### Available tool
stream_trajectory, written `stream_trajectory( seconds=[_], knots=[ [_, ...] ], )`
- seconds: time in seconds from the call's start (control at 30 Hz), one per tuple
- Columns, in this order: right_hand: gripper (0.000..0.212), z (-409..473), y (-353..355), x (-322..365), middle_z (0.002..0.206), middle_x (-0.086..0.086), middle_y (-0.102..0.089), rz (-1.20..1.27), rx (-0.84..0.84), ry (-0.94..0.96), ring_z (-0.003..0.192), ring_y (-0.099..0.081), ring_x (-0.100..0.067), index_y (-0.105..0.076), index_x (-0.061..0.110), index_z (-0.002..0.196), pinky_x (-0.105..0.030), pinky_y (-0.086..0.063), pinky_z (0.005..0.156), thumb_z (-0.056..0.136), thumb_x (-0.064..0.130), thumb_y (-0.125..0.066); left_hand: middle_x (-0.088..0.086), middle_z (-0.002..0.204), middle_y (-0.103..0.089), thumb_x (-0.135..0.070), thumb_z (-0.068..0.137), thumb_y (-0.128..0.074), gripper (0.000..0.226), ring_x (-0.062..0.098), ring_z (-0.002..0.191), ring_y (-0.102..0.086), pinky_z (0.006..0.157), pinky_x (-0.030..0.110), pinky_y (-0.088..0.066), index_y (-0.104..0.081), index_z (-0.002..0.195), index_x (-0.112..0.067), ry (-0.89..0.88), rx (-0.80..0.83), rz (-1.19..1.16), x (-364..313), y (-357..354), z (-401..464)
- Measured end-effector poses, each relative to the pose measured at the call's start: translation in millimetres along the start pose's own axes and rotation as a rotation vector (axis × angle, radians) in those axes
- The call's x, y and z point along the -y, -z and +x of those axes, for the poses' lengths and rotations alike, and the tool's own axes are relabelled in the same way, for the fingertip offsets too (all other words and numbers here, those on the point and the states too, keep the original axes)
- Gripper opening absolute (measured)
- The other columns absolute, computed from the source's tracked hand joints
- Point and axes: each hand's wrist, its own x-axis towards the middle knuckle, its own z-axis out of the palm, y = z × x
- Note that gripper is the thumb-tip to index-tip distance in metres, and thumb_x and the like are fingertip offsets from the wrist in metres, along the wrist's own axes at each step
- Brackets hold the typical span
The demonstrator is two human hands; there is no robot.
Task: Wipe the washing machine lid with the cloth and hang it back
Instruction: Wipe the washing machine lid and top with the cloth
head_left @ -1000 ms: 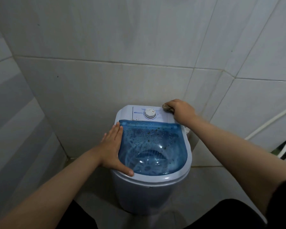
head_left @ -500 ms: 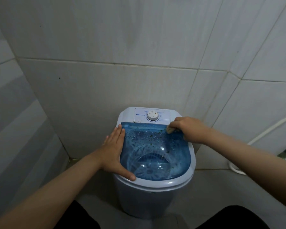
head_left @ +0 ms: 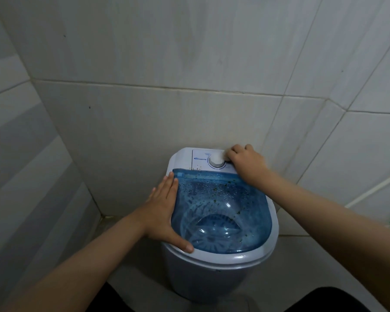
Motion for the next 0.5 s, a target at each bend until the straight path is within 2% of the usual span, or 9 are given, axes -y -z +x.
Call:
stream_trajectory(
  seconds=[0.2, 0.27, 0.33, 0.4, 0.5],
  knots=[
    [0.041, -48, 15, 7, 0.133, -0.01, -0.049, -0.005, 0.059, 0.124, 0.104, -0.05, -0.034, -0.046, 0.013, 0.131, -0.04, -0.048, 0.075, 0.091, 0.002, -0.046, 0.0, 0.148, 0.043, -0.091, 0.032, -0.06, 0.162, 0.017, 0.137, 0.037, 0.117, 0.045, 0.011, 0.03, 0.143, -0.015, 0.003, 0.007, -0.004, 0, -1, 0],
    [0.048, -55, 24, 4, 0.13, -0.007, -0.051, 0.033, 0.136, 0.184, 0.106, -0.051, -0.032, -0.048, 0.018, 0.13, -0.037, -0.046, 0.074, 0.086, -0.002, -0.048, 0.0, 0.147, 0.044, -0.092, 0.031, -0.059, 0.162, 0.017, 0.137, 0.037, 0.118, 0.045, 0.011, 0.03, 0.143, -0.015, 0.003, 0.015, -0.009, 0, 0, -1],
    [0.049, -48, 35, -2, 0.119, -0.003, -0.059, 0.168, 0.216, 0.185, 0.104, -0.057, -0.027, -0.056, 0.024, 0.121, -0.033, -0.047, 0.074, 0.081, -0.004, -0.052, 0.0, 0.148, 0.043, -0.093, 0.03, -0.057, 0.163, 0.018, 0.137, 0.036, 0.118, 0.047, 0.008, 0.03, 0.143, -0.014, 0.002, 0.015, -0.005, -1, 1, -2],
    [0.037, -32, 45, -3, 0.108, -0.004, -0.066, 0.333, 0.149, 0.145, 0.098, -0.062, -0.026, -0.063, 0.023, 0.111, -0.034, -0.052, 0.075, 0.083, 0.001, -0.056, 0.0, 0.148, 0.043, -0.094, 0.029, -0.055, 0.163, 0.018, 0.138, 0.036, 0.119, 0.049, 0.006, 0.029, 0.143, -0.014, 0.002, 0.017, 0.0, -2, 2, -2],
    [0.035, 1, 47, 9, 0.107, -0.011, -0.063, 0.32, -0.039, 0.106, 0.094, -0.061, -0.033, -0.061, 0.015, 0.114, -0.042, -0.054, 0.072, 0.085, -0.001, -0.053, 0.0, 0.148, 0.043, -0.092, 0.03, -0.058, 0.163, 0.017, 0.138, 0.036, 0.118, 0.048, 0.007, 0.029, 0.144, -0.014, 0.003, 0.016, -0.009, -3, 2, -2]
  ],
)
